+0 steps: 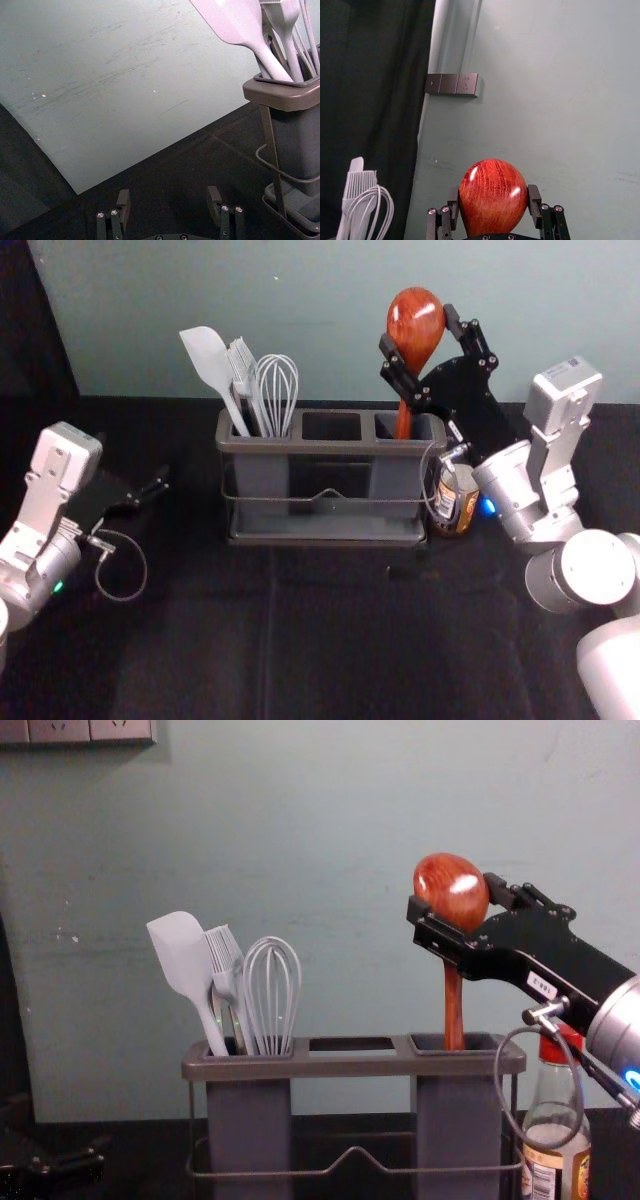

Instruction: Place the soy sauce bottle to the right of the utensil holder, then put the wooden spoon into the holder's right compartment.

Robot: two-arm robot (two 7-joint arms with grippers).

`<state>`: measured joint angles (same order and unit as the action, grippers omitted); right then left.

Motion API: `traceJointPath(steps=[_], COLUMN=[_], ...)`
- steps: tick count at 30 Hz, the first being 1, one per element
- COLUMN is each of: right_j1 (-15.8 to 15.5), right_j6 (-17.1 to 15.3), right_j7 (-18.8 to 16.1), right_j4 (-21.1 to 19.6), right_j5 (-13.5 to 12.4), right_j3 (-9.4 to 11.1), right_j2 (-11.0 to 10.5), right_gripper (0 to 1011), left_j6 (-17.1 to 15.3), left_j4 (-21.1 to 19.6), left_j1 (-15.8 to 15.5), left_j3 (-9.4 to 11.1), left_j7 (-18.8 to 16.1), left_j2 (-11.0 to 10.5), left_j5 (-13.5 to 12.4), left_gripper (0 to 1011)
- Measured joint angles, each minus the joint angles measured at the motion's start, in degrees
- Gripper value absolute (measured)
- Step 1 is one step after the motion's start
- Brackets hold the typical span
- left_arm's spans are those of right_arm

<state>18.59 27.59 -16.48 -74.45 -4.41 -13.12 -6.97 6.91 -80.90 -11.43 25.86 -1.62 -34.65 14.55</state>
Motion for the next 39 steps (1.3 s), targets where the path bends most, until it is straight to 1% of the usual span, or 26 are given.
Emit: traceJointPath(steps=[15, 17, 19, 20, 21, 22, 23, 29, 35, 39], right_j1=[-2.9, -3.0, -3.1, -3.2, -3.2, -3.2, -3.3, -3.2, -3.3, -4.3], right_j6=[0.3, 0.4, 0.5, 0.5, 0.5, 0.5, 0.5, 0.5, 0.3, 0.1], right_j7=[-0.2, -0.2, -0.2, -0.2, -0.2, -0.2, -0.2, 0.0, 0.2, 0.6], right_j4=[-1.0, -1.0, -1.1, -1.1, -1.1, -1.2, -1.2, -1.8, -4.1, -6.6], right_j5=[0.0, 0.0, 0.0, 0.0, 0.0, 0.1, 0.1, 0.0, -0.4, -0.5], right_j3=[0.1, 0.1, 0.1, 0.1, 0.2, 0.2, 0.2, 0.5, 1.0, 1.5], right_j2=[-0.2, -0.2, -0.2, -0.2, -0.2, -0.2, -0.2, 0.1, 0.2, 0.1], right_gripper=[840, 855, 920, 934, 980, 980, 1002, 1004, 1004, 1004], left_j6=[0.0, 0.0, 0.0, 0.0, 0.0, 0.0, 0.0, 0.0, 0.0, 0.0], left_j4=[0.0, 0.0, 0.0, 0.0, 0.0, 0.0, 0.0, 0.0, 0.0, 0.0], left_j1=[0.0, 0.0, 0.0, 0.0, 0.0, 0.0, 0.0, 0.0, 0.0, 0.0], left_j3=[0.0, 0.0, 0.0, 0.0, 0.0, 0.0, 0.0, 0.0, 0.0, 0.0], left_j7=[0.0, 0.0, 0.0, 0.0, 0.0, 0.0, 0.0, 0.0, 0.0, 0.0], left_j2=[0.0, 0.0, 0.0, 0.0, 0.0, 0.0, 0.0, 0.0, 0.0, 0.0], left_j5=[0.0, 0.0, 0.0, 0.0, 0.0, 0.0, 0.0, 0.0, 0.0, 0.0], left_gripper=[1005, 1005, 1005, 1005, 1005, 1005, 1005, 1005, 1005, 1005])
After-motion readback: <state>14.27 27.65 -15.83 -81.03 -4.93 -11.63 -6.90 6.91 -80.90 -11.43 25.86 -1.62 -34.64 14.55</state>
